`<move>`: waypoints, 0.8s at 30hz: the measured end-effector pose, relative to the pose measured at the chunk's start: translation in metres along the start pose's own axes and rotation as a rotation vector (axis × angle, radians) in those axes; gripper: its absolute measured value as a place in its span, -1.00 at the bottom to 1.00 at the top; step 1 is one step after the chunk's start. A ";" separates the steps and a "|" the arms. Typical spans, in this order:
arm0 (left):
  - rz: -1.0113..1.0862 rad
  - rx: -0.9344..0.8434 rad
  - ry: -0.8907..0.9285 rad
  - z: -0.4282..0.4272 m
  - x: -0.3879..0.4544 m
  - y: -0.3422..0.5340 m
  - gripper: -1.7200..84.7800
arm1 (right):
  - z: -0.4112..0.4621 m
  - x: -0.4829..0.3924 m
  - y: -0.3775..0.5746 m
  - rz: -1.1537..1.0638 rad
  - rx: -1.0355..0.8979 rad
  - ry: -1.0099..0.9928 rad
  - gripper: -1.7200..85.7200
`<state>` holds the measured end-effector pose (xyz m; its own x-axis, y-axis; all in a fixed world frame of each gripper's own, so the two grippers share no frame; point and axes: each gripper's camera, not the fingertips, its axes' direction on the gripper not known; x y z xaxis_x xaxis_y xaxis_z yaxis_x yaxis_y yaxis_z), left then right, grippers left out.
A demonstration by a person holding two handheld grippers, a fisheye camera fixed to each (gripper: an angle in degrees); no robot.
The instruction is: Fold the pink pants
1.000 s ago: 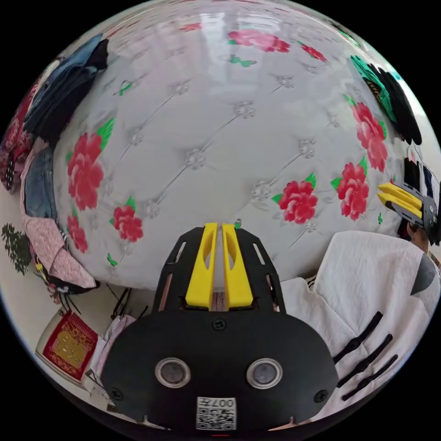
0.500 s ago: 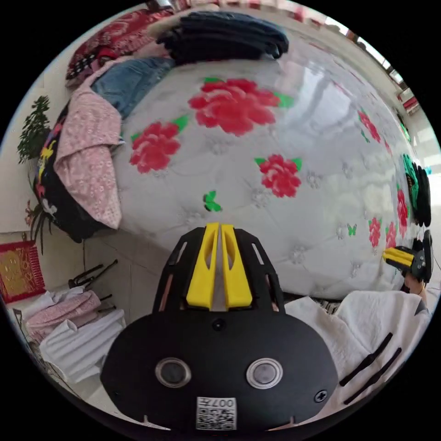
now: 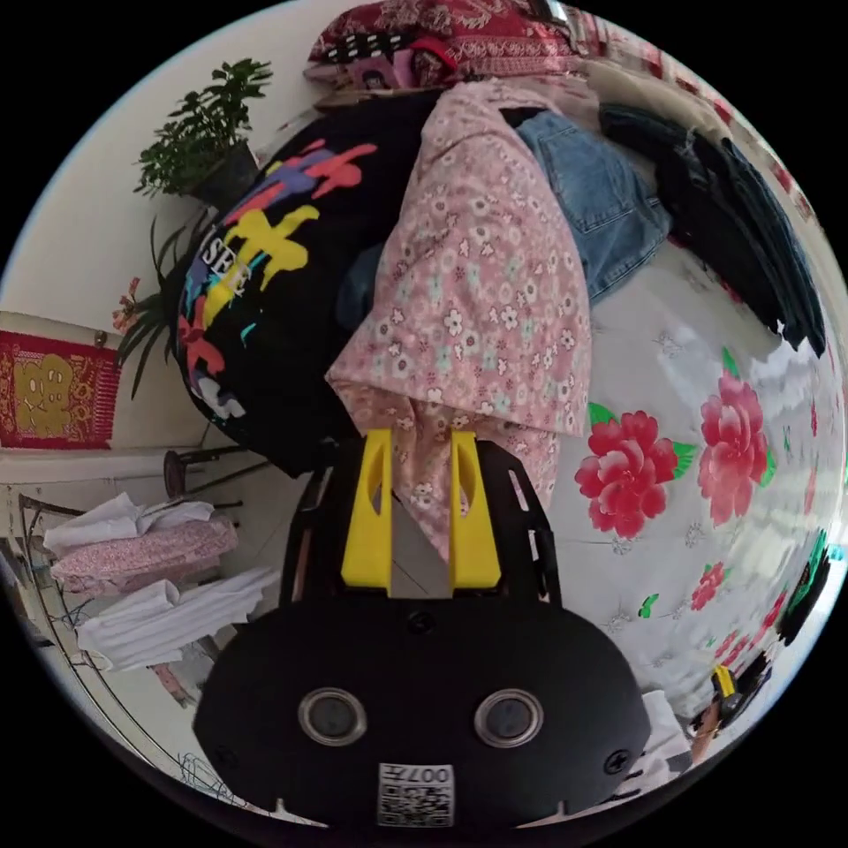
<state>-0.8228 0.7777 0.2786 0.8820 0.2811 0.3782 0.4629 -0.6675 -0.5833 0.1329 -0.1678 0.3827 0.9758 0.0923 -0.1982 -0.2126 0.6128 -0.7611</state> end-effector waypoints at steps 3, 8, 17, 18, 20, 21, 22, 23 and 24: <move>0.118 0.111 0.145 -0.024 -0.010 0.004 -0.97 | 0.008 -0.014 -0.001 0.005 -0.004 0.048 -0.92; 0.435 0.384 0.373 -0.093 -0.009 0.064 -0.98 | 0.020 -0.023 0.009 0.049 0.044 0.056 -0.94; 0.998 0.564 0.607 -0.176 0.089 0.209 -0.98 | 0.035 -0.018 0.037 0.069 0.116 0.000 -0.96; 0.900 0.520 0.515 -0.162 0.089 0.203 -0.97 | 0.037 -0.017 0.044 0.078 0.138 -0.005 -0.96; 0.762 0.417 0.464 -0.141 0.074 0.185 -0.94 | 0.041 -0.018 0.056 0.085 0.178 -0.002 -0.96; 0.682 0.372 0.471 -0.129 0.055 0.173 -0.90 | 0.043 -0.019 0.063 0.082 0.201 0.006 -0.96; 0.647 0.345 0.481 -0.124 0.044 0.167 -0.87 | 0.046 -0.020 0.070 0.076 0.218 0.016 -0.96; 0.584 0.297 0.500 -0.114 0.022 0.153 -0.82 | 0.047 -0.020 0.072 0.074 0.223 0.020 -0.97; 0.535 0.270 0.505 -0.107 0.001 0.139 -0.77 | 0.048 -0.020 0.077 0.072 0.228 0.028 -0.97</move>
<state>-0.7672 0.6112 0.2747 0.8742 -0.4225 0.2395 0.0483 -0.4151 -0.9085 0.0992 -0.0847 0.3581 0.9561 0.1222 -0.2664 -0.2613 0.7670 -0.5861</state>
